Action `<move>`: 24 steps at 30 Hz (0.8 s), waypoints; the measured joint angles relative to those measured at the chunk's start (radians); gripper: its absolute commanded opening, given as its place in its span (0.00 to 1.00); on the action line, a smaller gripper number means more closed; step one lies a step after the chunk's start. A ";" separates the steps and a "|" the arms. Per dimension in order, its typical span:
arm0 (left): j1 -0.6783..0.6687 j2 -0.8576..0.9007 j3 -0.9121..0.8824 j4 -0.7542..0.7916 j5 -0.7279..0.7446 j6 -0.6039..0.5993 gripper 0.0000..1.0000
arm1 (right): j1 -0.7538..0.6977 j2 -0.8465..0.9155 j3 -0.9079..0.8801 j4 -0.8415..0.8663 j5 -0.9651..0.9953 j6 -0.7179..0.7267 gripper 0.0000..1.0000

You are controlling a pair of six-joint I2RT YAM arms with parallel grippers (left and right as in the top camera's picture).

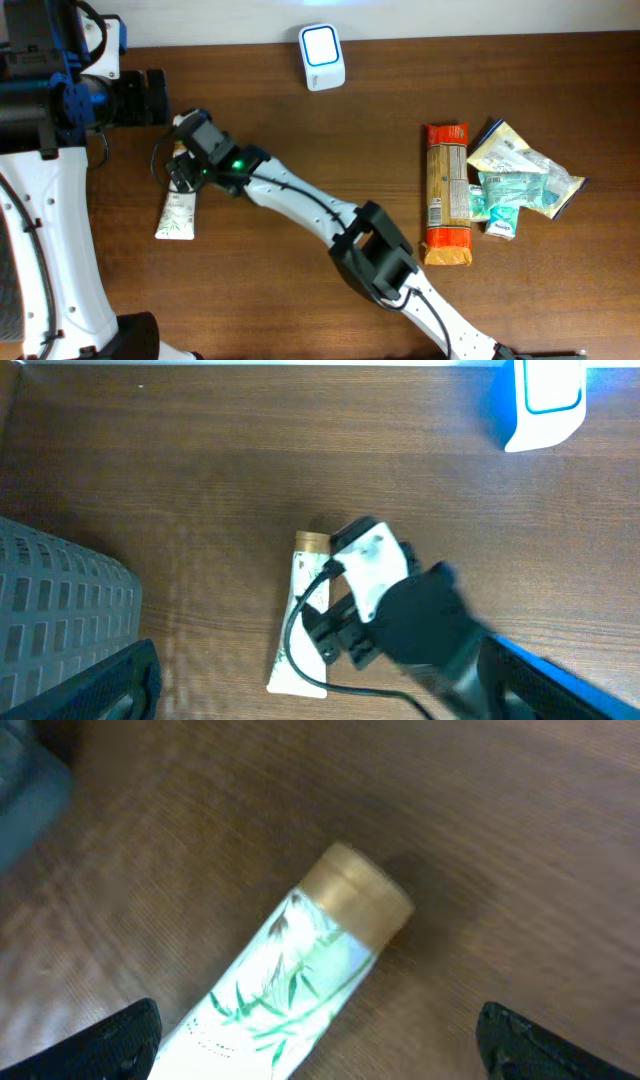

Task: Scan the item barcode
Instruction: 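Reach the right gripper to the white-green tube and grasp it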

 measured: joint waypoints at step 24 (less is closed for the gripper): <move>0.000 0.000 0.000 0.000 0.000 0.000 0.99 | -0.054 0.104 0.253 -0.664 0.024 -0.033 0.99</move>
